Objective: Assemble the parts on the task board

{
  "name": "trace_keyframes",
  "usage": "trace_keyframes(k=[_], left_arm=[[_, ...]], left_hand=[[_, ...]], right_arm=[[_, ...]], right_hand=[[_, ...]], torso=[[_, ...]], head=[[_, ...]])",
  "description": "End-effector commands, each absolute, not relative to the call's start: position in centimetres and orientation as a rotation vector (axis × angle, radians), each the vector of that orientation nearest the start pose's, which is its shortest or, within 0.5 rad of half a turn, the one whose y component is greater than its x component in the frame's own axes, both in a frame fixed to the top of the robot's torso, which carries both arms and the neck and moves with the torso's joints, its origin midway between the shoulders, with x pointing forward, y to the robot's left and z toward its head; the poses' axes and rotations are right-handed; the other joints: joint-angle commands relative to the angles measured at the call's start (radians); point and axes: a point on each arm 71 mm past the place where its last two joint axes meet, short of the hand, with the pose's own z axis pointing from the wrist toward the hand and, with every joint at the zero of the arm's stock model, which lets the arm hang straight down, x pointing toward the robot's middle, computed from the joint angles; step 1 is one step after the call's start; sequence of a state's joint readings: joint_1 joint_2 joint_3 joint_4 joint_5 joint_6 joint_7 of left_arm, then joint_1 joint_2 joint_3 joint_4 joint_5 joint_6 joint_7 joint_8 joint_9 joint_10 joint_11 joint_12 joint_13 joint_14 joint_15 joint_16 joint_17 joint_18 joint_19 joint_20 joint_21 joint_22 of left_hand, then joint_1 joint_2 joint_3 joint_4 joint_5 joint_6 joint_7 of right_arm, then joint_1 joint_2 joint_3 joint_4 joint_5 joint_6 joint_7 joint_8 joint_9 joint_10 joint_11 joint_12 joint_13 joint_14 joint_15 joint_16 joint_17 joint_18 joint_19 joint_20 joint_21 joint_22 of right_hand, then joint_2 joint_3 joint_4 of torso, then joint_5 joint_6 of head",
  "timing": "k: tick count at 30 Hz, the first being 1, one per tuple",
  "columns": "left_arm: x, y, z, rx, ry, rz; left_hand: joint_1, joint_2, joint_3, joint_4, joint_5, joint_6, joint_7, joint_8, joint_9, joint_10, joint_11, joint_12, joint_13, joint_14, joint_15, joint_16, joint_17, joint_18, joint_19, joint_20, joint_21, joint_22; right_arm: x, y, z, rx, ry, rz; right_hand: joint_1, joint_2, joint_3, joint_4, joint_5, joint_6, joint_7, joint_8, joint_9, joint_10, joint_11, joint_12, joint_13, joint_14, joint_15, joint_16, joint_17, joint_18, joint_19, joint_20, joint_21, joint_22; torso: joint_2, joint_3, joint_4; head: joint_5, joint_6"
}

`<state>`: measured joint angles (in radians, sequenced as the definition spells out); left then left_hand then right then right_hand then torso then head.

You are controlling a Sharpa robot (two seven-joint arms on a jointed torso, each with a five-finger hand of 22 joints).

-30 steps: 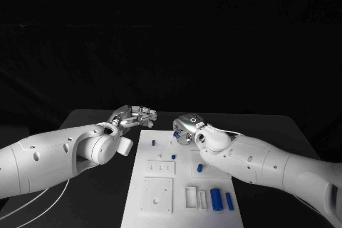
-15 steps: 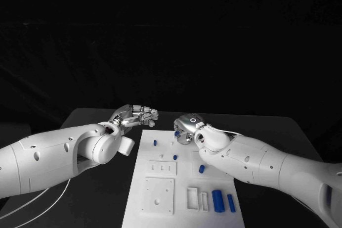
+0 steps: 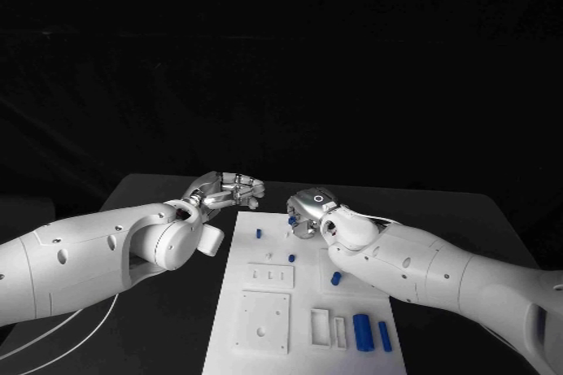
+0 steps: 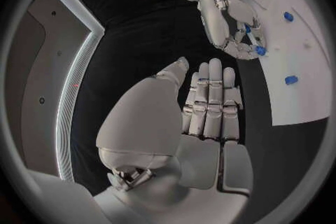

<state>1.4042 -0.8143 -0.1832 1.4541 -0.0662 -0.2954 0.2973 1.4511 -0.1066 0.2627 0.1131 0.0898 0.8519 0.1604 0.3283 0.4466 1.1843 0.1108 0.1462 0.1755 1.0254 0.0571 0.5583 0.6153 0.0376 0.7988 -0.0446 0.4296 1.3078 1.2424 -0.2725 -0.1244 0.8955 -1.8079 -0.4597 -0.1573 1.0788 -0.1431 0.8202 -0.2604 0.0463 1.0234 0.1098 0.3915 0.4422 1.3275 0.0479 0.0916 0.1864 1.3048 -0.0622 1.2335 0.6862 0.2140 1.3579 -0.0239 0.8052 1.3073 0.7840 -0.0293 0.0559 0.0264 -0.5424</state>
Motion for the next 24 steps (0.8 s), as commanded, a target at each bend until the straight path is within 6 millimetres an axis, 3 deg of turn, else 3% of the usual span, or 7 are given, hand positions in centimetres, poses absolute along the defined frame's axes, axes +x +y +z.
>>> trace_keyframes(k=[1,4,8,14,24], left_arm=[[51.83,21.33,-13.50,-0.930,1.506,-1.431],[51.85,21.20,-13.50,-0.929,1.508,-1.433],[51.82,21.15,-13.50,-0.929,1.510,-1.434],[51.86,21.09,-13.41,-0.927,1.510,-1.435],[51.88,21.28,-13.25,-0.924,1.507,-1.431]], left_hand=[[-0.010,-0.001,-0.001,-0.005,-0.004,-0.001,0.005,-0.004,0.002,-0.001,-0.001,-0.004,0.001,-0.007,-0.001,-0.005,-0.001,-0.004,-0.003,0.001,-0.005,0.013],[-0.011,-0.001,-0.001,-0.005,-0.004,-0.001,0.005,-0.005,0.002,-0.001,-0.001,-0.004,0.002,-0.007,-0.001,-0.005,-0.001,-0.004,-0.003,0.001,-0.005,0.013],[-0.011,-0.001,0.000,-0.005,-0.004,-0.001,0.005,-0.005,0.002,-0.001,-0.001,-0.005,0.002,-0.007,-0.001,-0.005,-0.001,-0.004,-0.003,0.001,-0.005,0.013],[-0.011,-0.002,0.000,-0.006,-0.004,-0.001,0.005,-0.005,0.002,-0.001,-0.001,-0.005,0.002,-0.007,-0.001,-0.005,-0.001,-0.004,-0.003,0.001,-0.005,0.013],[-0.012,-0.003,0.000,-0.006,-0.004,-0.001,0.005,-0.006,0.002,-0.001,0.000,-0.007,0.002,-0.007,-0.001,-0.005,-0.002,-0.004,-0.003,0.001,-0.005,0.014]], right_arm=[[56.62,-6.86,-19.88,-0.485,1.402,0.378],[56.76,-6.92,-19.92,-0.483,1.406,0.370],[56.76,-6.83,-19.92,-0.482,1.407,0.369],[56.73,-6.53,-20.02,-0.481,1.411,0.367],[56.86,-6.66,-20.12,-0.480,1.424,0.355]], right_hand=[[0.013,0.000,0.006,0.000,0.004,0.007,-0.002,0.002,0.001,0.006,-0.001,-0.005,0.000,-0.002,-0.004,0.006,-0.001,0.048,0.043,-0.051,0.007,0.024],[0.012,0.000,0.006,0.000,0.004,0.007,-0.002,0.002,0.001,0.006,-0.001,-0.005,0.000,-0.002,-0.004,0.006,-0.001,0.048,0.042,-0.051,0.007,0.024],[0.012,-0.001,0.006,0.000,0.004,0.007,-0.002,0.002,0.001,0.006,-0.001,-0.005,0.000,-0.003,-0.004,0.006,-0.001,0.048,0.042,-0.050,0.008,0.023],[0.013,-0.001,0.007,-0.001,0.005,0.007,-0.002,0.002,0.001,0.006,-0.001,-0.006,0.000,-0.003,-0.004,0.007,-0.002,0.048,0.041,-0.050,0.009,0.023],[0.014,-0.002,0.008,-0.003,0.004,0.007,-0.002,0.001,0.001,0.006,-0.001,-0.007,0.001,-0.003,-0.004,0.007,-0.003,0.048,0.041,-0.049,0.010,0.023]], torso=[[0.002,-0.0006,-0.0025],[0.002,-0.0025,-0.0008],[0.003,-0.0017,0.0006],[0.005,-0.0030,-0.0017],[0.004,-0.0040,-0.0051]], head=[[0.005,-0.001],[0.005,0.001],[0.007,0.003],[0.013,0.016],[0.020,0.007]])
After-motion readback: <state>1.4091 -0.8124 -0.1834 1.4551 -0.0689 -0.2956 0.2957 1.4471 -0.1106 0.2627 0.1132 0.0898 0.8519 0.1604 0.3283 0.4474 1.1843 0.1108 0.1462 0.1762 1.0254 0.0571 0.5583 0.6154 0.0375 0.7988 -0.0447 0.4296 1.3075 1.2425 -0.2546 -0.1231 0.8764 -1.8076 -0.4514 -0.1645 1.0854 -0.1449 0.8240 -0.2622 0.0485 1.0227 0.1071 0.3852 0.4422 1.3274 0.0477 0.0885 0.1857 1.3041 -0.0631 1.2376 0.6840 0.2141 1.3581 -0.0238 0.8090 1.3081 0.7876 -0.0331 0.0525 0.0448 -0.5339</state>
